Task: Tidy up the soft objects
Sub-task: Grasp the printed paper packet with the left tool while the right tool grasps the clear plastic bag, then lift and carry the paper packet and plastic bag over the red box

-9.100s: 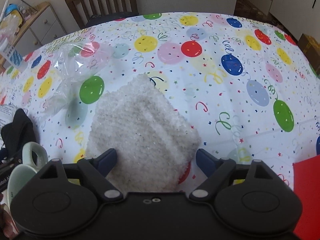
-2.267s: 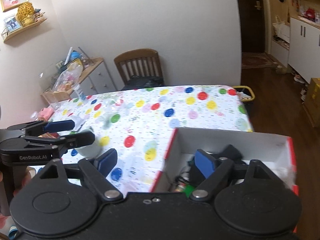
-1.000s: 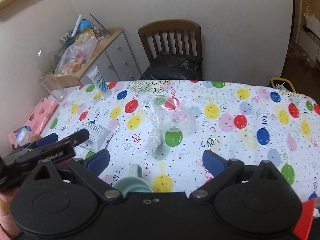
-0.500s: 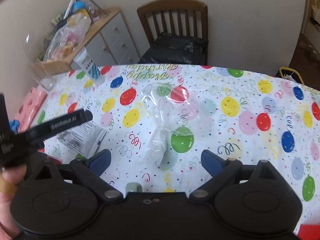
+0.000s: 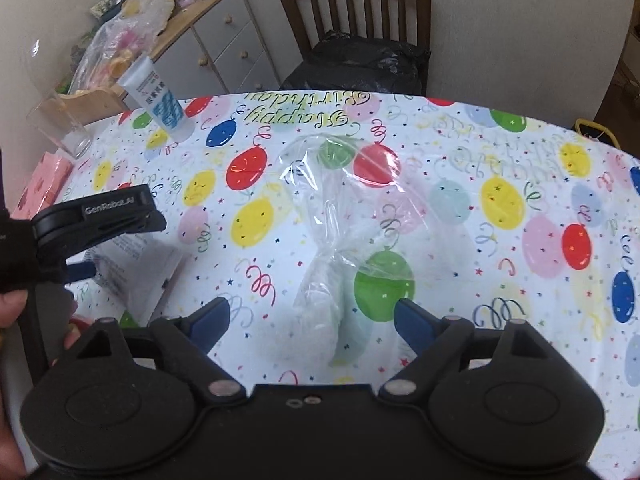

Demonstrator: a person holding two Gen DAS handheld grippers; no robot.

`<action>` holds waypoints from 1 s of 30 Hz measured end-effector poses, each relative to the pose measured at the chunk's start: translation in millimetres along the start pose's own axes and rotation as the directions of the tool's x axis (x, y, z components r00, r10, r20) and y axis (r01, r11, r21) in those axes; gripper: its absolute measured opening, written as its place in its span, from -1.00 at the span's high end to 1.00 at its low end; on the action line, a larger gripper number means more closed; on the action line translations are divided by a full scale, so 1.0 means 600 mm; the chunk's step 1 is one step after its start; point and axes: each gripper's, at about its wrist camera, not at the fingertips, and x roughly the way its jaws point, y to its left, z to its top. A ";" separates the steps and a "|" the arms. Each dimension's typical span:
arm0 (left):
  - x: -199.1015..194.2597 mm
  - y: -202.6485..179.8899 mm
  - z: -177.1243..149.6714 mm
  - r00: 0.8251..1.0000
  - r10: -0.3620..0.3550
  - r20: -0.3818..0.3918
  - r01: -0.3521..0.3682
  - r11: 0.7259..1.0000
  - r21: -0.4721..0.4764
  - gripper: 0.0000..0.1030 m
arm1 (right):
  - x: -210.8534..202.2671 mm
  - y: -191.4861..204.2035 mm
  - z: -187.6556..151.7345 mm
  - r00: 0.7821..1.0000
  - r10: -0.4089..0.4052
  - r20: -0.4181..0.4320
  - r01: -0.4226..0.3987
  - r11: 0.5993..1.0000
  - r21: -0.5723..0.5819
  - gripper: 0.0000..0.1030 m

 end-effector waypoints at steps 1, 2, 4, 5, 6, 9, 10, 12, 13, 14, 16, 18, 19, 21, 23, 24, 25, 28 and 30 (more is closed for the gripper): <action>0.006 0.003 0.001 1.000 -0.003 -0.018 0.003 1.000 -0.014 -0.99 | 0.006 0.001 0.002 1.000 -0.001 -0.002 0.001 1.000 0.005 -0.69; 0.012 0.005 0.002 0.999 0.001 -0.035 -0.001 1.000 -0.026 -0.98 | 0.011 0.002 0.003 1.000 -0.003 -0.006 0.003 1.000 0.007 -0.68; 0.019 0.008 0.001 0.999 0.008 -0.035 -0.009 1.000 -0.028 -0.98 | 0.021 0.004 0.005 1.000 -0.010 -0.012 0.010 1.000 0.008 -0.61; 0.020 0.007 0.001 0.999 0.009 -0.034 -0.010 1.000 -0.023 -0.98 | 0.026 0.005 0.006 1.000 -0.014 -0.016 0.014 1.000 0.009 -0.58; 0.020 0.006 0.001 0.999 0.008 -0.031 -0.008 1.000 -0.017 -0.98 | 0.030 0.006 0.006 1.000 -0.016 -0.019 0.016 1.000 0.011 -0.56; 0.019 0.005 0.000 1.000 0.010 -0.021 -0.010 1.000 -0.011 -0.93 | 0.040 0.009 0.007 0.999 -0.034 -0.027 0.034 0.999 0.012 -0.47; 0.019 0.004 -0.001 1.000 0.013 -0.016 -0.013 1.000 -0.007 -0.91 | 0.042 0.010 0.007 0.999 -0.036 -0.027 0.036 0.999 0.012 -0.45; 0.018 0.003 -0.003 1.000 0.025 -0.003 -0.025 1.000 0.005 -0.88 | 0.046 0.012 0.006 0.999 -0.044 -0.031 0.044 0.999 0.010 -0.32; 0.019 0.003 -0.003 1.000 0.024 0.002 -0.024 1.000 0.010 -0.88 | 0.048 0.013 0.005 0.998 -0.048 -0.036 0.049 0.999 0.007 -0.28; 0.020 0.002 -0.003 1.000 0.024 0.002 -0.024 1.000 0.015 -0.83 | 0.050 0.014 0.004 0.998 -0.050 -0.038 0.050 0.999 0.005 -0.14; 0.019 0.001 -0.004 0.999 0.035 0.012 -0.035 0.999 0.025 -0.63 | 0.053 0.014 0.003 0.997 -0.055 -0.045 0.056 0.998 0.009 0.02; 0.016 0.003 -0.005 0.999 0.044 0.028 -0.044 0.998 0.033 -0.36 | 0.054 0.013 0.003 0.997 -0.060 -0.045 0.060 0.998 0.015 0.21; 0.014 0.005 -0.004 0.998 0.043 0.035 -0.044 0.998 0.037 -0.25 | 0.052 0.012 0.002 0.998 -0.056 -0.042 0.057 0.998 0.019 0.26; 0.011 0.010 -0.003 0.998 0.035 0.050 -0.037 0.999 0.030 -0.21 | 0.049 0.012 0.001 0.998 -0.052 -0.037 0.053 0.998 0.026 0.40; 0.009 0.014 -0.004 0.998 0.027 0.055 -0.028 0.999 0.016 -0.16 | 0.045 0.010 -0.002 0.998 -0.048 -0.030 0.049 0.998 0.037 0.45; 0.008 0.016 -0.005 0.998 0.025 0.061 -0.026 1.000 0.013 -0.14 | 0.042 0.009 -0.003 0.999 -0.047 -0.024 0.048 0.998 0.045 0.48; 0.007 0.017 -0.006 0.998 0.021 0.065 -0.022 1.000 0.009 -0.13 | 0.039 0.008 -0.004 0.999 -0.043 -0.020 0.044 0.998 0.049 0.50; 0.004 0.020 -0.009 0.997 0.008 0.076 -0.010 1.000 0.015 -0.07 | 0.028 0.008 -0.008 0.998 -0.055 0.001 0.055 0.997 0.047 0.55; 0.001 0.020 -0.011 0.997 -0.006 0.079 0.005 1.000 0.017 0.01 | 0.018 0.006 -0.011 0.998 -0.063 0.023 0.062 0.997 0.047 0.57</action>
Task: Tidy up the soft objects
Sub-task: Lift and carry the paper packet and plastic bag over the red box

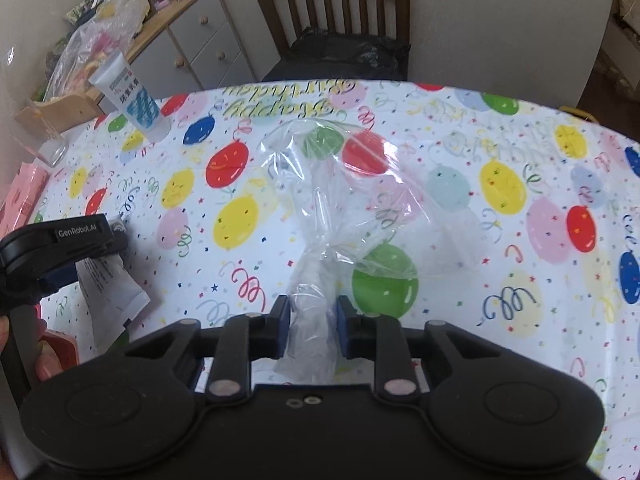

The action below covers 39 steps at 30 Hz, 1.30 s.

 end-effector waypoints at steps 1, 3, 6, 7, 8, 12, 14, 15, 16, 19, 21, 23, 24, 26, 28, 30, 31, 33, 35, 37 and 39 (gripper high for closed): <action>-0.002 0.000 -0.001 1.000 -0.009 0.001 0.009 1.000 0.000 0.03 | -0.006 -0.002 -0.001 1.000 -0.006 0.011 0.006 1.000 0.003 0.58; -0.006 -0.002 -0.002 1.000 -0.028 0.002 0.028 1.000 0.008 0.08 | -0.017 -0.007 -0.002 1.000 -0.008 0.028 0.008 1.000 0.011 0.59; -0.011 -0.004 -0.003 0.999 -0.050 -0.007 0.051 0.999 0.010 0.13 | -0.037 -0.012 -0.006 0.999 -0.008 0.046 0.007 1.000 0.013 0.59; -0.014 -0.005 -0.004 0.998 -0.063 -0.010 0.063 0.998 0.009 0.14 | -0.045 -0.014 -0.007 0.999 -0.006 0.051 0.005 1.000 0.015 0.59; -0.016 -0.005 -0.005 0.997 -0.074 -0.013 0.075 0.997 0.008 0.16 | -0.053 -0.016 -0.009 0.998 -0.007 0.055 0.006 1.000 0.016 0.59; -0.030 -0.008 -0.011 0.994 -0.106 -0.032 0.106 0.994 0.007 0.16 | -0.086 -0.025 -0.018 0.997 -0.003 0.074 0.001 1.000 0.024 0.59; -0.038 -0.009 -0.015 0.991 -0.126 -0.033 0.127 0.992 0.018 0.16 | -0.104 -0.030 -0.025 0.997 0.004 0.083 -0.006 1.000 0.027 0.59; -0.042 -0.010 -0.017 0.991 -0.132 -0.034 0.133 0.991 0.025 0.16 | -0.113 -0.032 -0.028 0.996 0.006 0.086 -0.008 1.000 0.027 0.59; -0.046 -0.010 -0.018 0.990 -0.134 -0.035 0.135 0.990 0.029 0.16 | -0.121 -0.034 -0.032 0.996 0.006 0.091 -0.008 1.000 0.028 0.59; -0.061 -0.008 -0.020 0.987 -0.154 -0.043 0.156 0.987 0.026 0.16 | -0.148 -0.044 -0.042 0.994 0.012 0.108 -0.017 0.999 0.042 0.59; -0.078 -0.009 -0.020 0.985 -0.169 -0.038 0.170 0.985 0.032 0.16 | -0.167 -0.050 -0.049 0.993 0.015 0.121 -0.021 0.999 0.050 0.59; -0.098 -0.012 -0.019 0.981 -0.192 -0.030 0.193 0.980 0.040 0.16 | -0.186 -0.056 -0.055 0.991 0.020 0.131 -0.027 0.998 0.055 0.59; -0.110 -0.014 -0.019 0.979 -0.204 -0.027 0.205 0.978 0.046 0.16 | -0.195 -0.058 -0.059 0.990 0.021 0.136 -0.029 0.998 0.056 0.59; -0.134 -0.019 -0.020 0.972 -0.234 -0.021 0.234 0.970 0.062 0.16 | -0.216 -0.063 -0.068 0.989 0.026 0.148 -0.034 0.998 0.053 0.59; -0.160 -0.028 -0.024 0.963 -0.267 -0.025 0.268 0.959 0.087 0.16 | -0.237 -0.069 -0.076 0.987 0.027 0.156 -0.036 0.998 0.055 0.59; -0.187 -0.037 -0.031 0.954 -0.298 -0.025 0.299 0.947 0.118 0.16 | -0.261 -0.076 -0.086 0.986 0.029 0.165 -0.039 0.998 0.057 0.59; -0.200 -0.042 -0.035 0.950 -0.312 -0.025 0.312 0.941 0.132 0.16 | -0.272 -0.080 -0.092 0.985 0.027 0.170 -0.037 0.998 0.057 0.59; -0.227 -0.051 -0.044 0.941 -0.338 -0.028 0.338 0.927 0.163 0.16 | -0.295 -0.088 -0.103 0.983 0.028 0.180 -0.038 0.998 0.054 0.59; -0.252 -0.060 -0.057 0.930 -0.367 -0.034 0.366 0.911 0.192 0.16 | -0.319 -0.095 -0.115 0.981 0.028 0.191 -0.038 0.998 0.051 0.59; -0.279 -0.071 -0.072 0.919 -0.392 -0.040 0.390 0.893 0.225 0.16 | -0.343 -0.104 -0.128 0.979 0.031 0.203 -0.042 0.998 0.047 0.59; -0.305 -0.081 -0.090 0.909 -0.415 -0.048 0.412 0.873 0.260 0.16 | -0.367 -0.114 -0.143 0.976 0.029 0.215 -0.038 0.998 0.041 0.59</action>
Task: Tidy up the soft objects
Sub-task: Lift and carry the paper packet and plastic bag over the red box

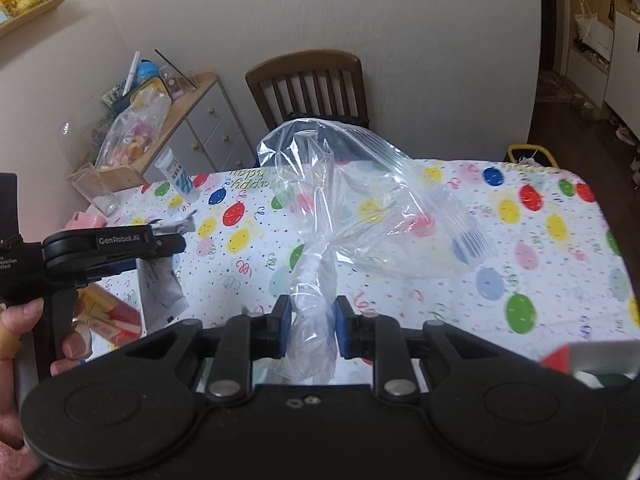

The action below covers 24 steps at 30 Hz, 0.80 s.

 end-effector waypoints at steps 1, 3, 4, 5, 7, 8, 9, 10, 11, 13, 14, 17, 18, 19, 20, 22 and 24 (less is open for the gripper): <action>-0.009 -0.013 -0.007 1.000 -0.014 0.000 0.014 1.000 0.020 0.16 | -0.013 -0.006 -0.005 1.000 0.001 0.006 -0.001 1.000 -0.002 0.59; -0.028 -0.038 -0.022 0.999 -0.034 0.003 0.034 0.998 0.056 0.16 | -0.041 -0.019 -0.017 1.000 -0.001 0.018 0.001 1.000 0.000 0.59; -0.037 -0.050 -0.029 0.999 -0.045 0.001 0.045 0.996 0.071 0.16 | -0.055 -0.028 -0.024 1.000 -0.006 0.026 0.006 1.000 0.001 0.59; -0.045 -0.062 -0.037 0.998 -0.058 -0.001 0.058 0.995 0.085 0.15 | -0.066 -0.035 -0.030 0.999 -0.011 0.033 0.011 1.000 0.002 0.59; -0.061 -0.085 -0.053 0.996 -0.084 -0.006 0.084 0.991 0.106 0.15 | -0.087 -0.053 -0.041 0.999 -0.014 0.038 0.014 1.000 0.011 0.59; -0.068 -0.096 -0.060 0.995 -0.095 -0.011 0.096 0.988 0.117 0.15 | -0.097 -0.061 -0.048 0.999 -0.018 0.041 0.018 1.000 0.014 0.59; -0.075 -0.108 -0.068 0.994 -0.108 -0.014 0.108 0.986 0.125 0.15 | -0.107 -0.069 -0.055 0.999 -0.023 0.043 0.023 1.000 0.015 0.59; -0.082 -0.119 -0.077 0.993 -0.118 -0.015 0.119 0.984 0.135 0.15 | -0.118 -0.077 -0.062 0.999 -0.026 0.045 0.025 1.000 0.015 0.59; -0.089 -0.131 -0.085 0.992 -0.126 -0.015 0.126 0.981 0.148 0.15 | -0.127 -0.086 -0.069 0.998 -0.029 0.047 0.028 0.999 0.016 0.59; -0.101 -0.154 -0.099 0.990 -0.142 -0.020 0.144 0.976 0.166 0.15 | -0.147 -0.106 -0.083 0.998 -0.040 0.053 0.039 0.999 0.016 0.59; -0.107 -0.167 -0.107 0.988 -0.153 -0.023 0.155 0.972 0.174 0.15 | -0.156 -0.116 -0.090 0.997 -0.045 0.055 0.044 0.999 0.020 0.59; -0.122 -0.206 -0.129 0.984 -0.175 -0.028 0.177 0.963 0.205 0.15 | -0.182 -0.150 -0.110 0.997 -0.057 0.057 0.054 0.998 0.041 0.59; -0.127 -0.220 -0.136 0.983 -0.183 -0.029 0.185 0.959 0.215 0.15 | -0.190 -0.161 -0.116 0.996 -0.062 0.059 0.059 0.997 0.046 0.59; -0.131 -0.234 -0.143 0.981 -0.192 -0.032 0.194 0.955 0.224 0.15 | -0.199 -0.172 -0.122 0.996 -0.066 0.062 0.063 0.997 0.053 0.59; -0.134 -0.248 -0.150 0.979 -0.201 -0.036 0.204 0.951 0.232 0.15 | -0.208 -0.183 -0.128 0.995 -0.070 0.065 0.066 0.996 0.060 0.59; -0.140 -0.276 -0.165 0.975 -0.220 -0.044 0.223 0.942 0.252 0.15 | -0.225 -0.206 -0.139 0.994 -0.083 0.072 0.077 0.994 0.072 0.59; -0.145 -0.305 -0.182 0.971 -0.234 -0.050 0.239 0.931 0.278 0.15 | -0.239 -0.229 -0.152 0.993 -0.094 0.073 0.088 0.992 0.087 0.59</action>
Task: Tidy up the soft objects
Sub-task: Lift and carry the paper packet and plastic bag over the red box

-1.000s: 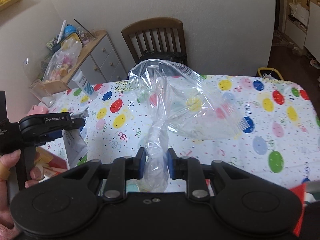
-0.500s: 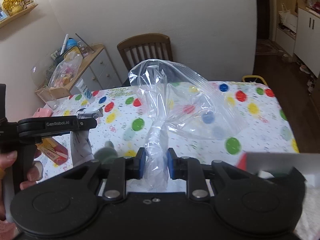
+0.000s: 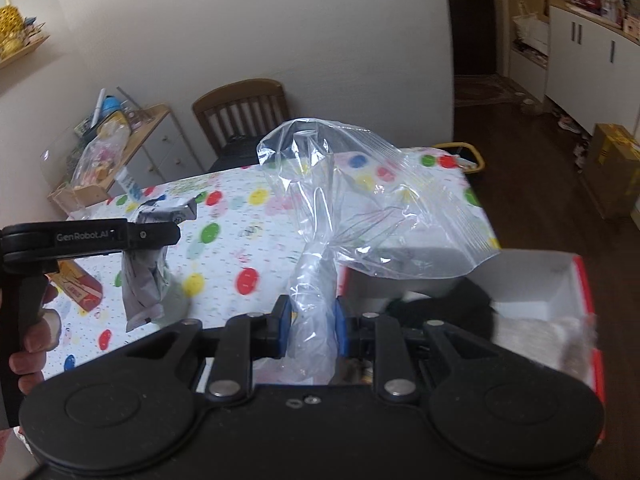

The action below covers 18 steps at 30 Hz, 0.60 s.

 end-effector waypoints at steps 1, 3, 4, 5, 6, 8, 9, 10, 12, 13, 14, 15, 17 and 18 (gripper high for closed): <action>0.003 -0.016 -0.004 1.000 -0.008 -0.002 0.008 1.000 0.013 0.15 | -0.005 -0.013 -0.005 1.000 -0.007 -0.001 0.007 1.000 0.006 0.59; 0.011 -0.045 -0.012 1.000 -0.026 -0.013 0.026 0.999 0.033 0.15 | -0.013 -0.038 -0.016 1.000 -0.020 -0.006 0.020 1.000 0.019 0.59; 0.015 -0.060 -0.016 0.999 -0.037 -0.021 0.038 0.998 0.044 0.15 | -0.016 -0.051 -0.021 1.000 -0.026 -0.010 0.026 0.999 0.026 0.59; 0.020 -0.074 -0.021 0.998 -0.048 -0.028 0.050 0.997 0.056 0.15 | -0.021 -0.063 -0.027 0.999 -0.033 -0.012 0.033 0.999 0.031 0.59; 0.025 -0.089 -0.026 0.998 -0.056 -0.034 0.058 0.996 0.069 0.15 | -0.024 -0.075 -0.032 0.999 -0.041 -0.014 0.041 0.998 0.037 0.59; 0.036 -0.116 -0.036 0.997 -0.068 -0.048 0.072 0.993 0.096 0.15 | -0.030 -0.099 -0.043 0.999 -0.049 -0.017 0.050 0.997 0.052 0.59; 0.041 -0.129 -0.041 0.996 -0.075 -0.055 0.080 0.991 0.107 0.15 | -0.033 -0.110 -0.047 0.998 -0.054 -0.018 0.055 0.997 0.059 0.59; 0.046 -0.142 -0.046 0.995 -0.081 -0.064 0.088 0.989 0.116 0.15 | -0.036 -0.122 -0.053 0.998 -0.060 -0.019 0.061 0.996 0.064 0.59; 0.057 -0.166 -0.056 0.992 -0.092 -0.082 0.102 0.986 0.130 0.15 | -0.040 -0.143 -0.061 0.998 -0.064 -0.023 0.066 0.995 0.075 0.59; 0.064 -0.178 -0.061 0.991 -0.094 -0.091 0.106 0.985 0.139 0.15 | -0.042 -0.154 -0.066 0.998 -0.066 -0.025 0.068 0.995 0.078 0.59; 0.071 -0.188 -0.066 0.990 -0.095 -0.100 0.109 0.983 0.146 0.15 | -0.042 -0.161 -0.070 0.997 -0.070 -0.027 0.072 0.994 0.078 0.59; 0.078 -0.199 -0.071 0.989 -0.096 -0.111 0.112 0.982 0.151 0.15 | -0.042 -0.169 -0.073 0.997 -0.073 -0.031 0.075 0.994 0.080 0.59; 0.092 -0.221 -0.083 0.986 -0.103 -0.129 0.123 0.980 0.159 0.15 | -0.041 -0.181 -0.079 0.996 -0.077 -0.039 0.080 0.993 0.084 0.59; 0.098 -0.231 -0.088 0.985 -0.104 -0.134 0.126 0.978 0.166 0.15 | -0.039 -0.189 -0.082 0.996 -0.080 -0.045 0.083 0.993 0.084 0.59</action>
